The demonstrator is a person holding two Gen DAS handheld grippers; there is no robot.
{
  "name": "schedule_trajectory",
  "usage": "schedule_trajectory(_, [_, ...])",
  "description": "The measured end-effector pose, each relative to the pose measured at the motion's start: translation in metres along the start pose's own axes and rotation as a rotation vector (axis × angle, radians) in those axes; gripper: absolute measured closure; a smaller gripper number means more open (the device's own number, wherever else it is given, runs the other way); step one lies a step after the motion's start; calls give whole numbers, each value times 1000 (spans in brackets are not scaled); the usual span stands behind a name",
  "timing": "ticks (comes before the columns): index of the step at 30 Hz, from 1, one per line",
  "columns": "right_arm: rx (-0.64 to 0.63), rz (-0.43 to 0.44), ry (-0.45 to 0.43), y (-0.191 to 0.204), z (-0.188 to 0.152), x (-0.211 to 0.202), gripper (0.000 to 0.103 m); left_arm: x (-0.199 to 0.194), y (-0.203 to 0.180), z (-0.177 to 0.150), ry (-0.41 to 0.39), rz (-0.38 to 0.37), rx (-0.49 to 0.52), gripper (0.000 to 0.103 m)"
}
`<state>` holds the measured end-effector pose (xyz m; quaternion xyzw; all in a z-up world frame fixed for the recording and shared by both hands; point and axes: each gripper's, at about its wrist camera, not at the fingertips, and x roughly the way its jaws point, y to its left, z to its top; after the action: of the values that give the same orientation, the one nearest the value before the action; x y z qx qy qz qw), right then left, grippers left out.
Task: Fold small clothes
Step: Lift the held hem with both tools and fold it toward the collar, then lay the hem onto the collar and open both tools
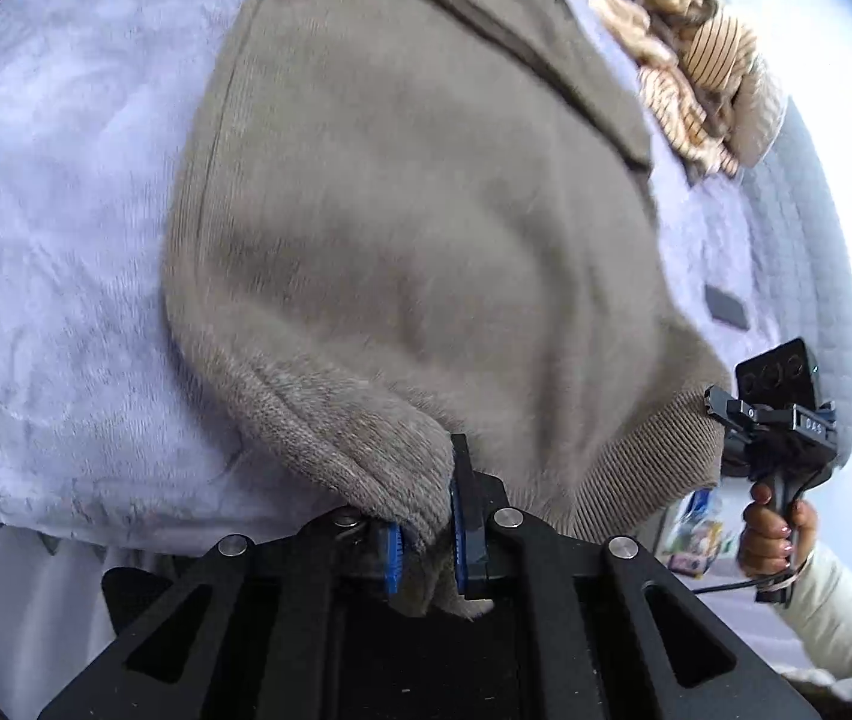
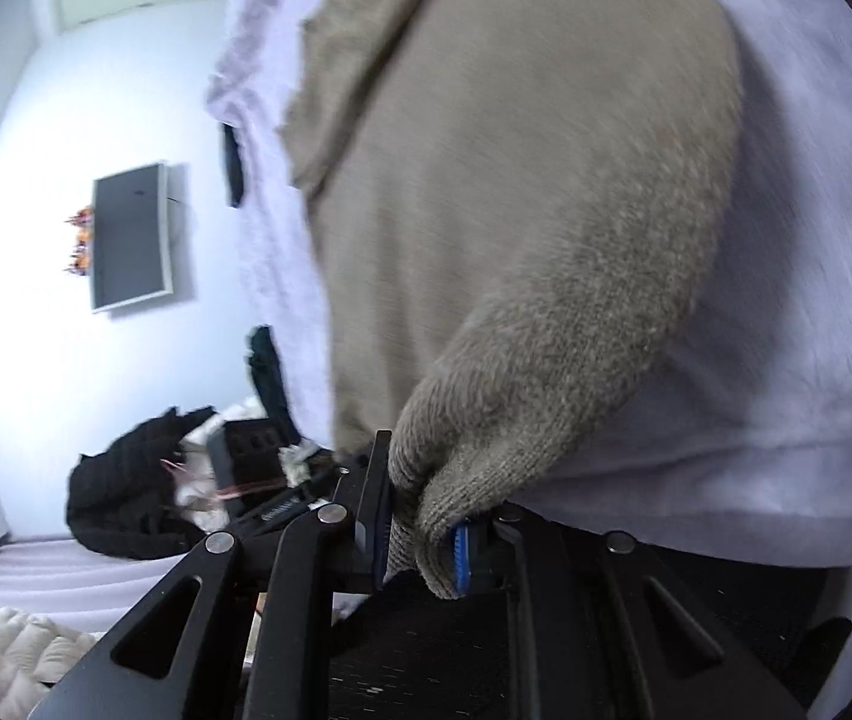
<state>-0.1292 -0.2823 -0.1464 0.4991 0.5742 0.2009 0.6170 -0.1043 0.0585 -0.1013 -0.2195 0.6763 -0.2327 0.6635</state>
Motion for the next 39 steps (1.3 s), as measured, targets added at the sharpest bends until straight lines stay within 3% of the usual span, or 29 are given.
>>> schedule_trajectory(7, [-101,155,-118,63,51,-37,86,-40,-32,69,-194,-128,-34,90])
schedule_trajectory(10, [-151,182,-149,88,83,-49,86,-50,-44,112,-259,-128,-7,90])
schedule_trajectory(17, [-212,145,-184,122,168,-60,86,-58,-56,214,-371,-72,24,90])
schedule_trajectory(26, [-120,41,-198,86,277,-50,86,-27,-36,311,-401,30,-36,90])
schedule_trajectory(32, [-36,-17,-193,45,323,-36,86,10,-9,332,-378,97,-113,90])
schedule_trajectory(39, [49,-73,-165,11,342,-25,83,23,1,337,-337,131,-181,89])
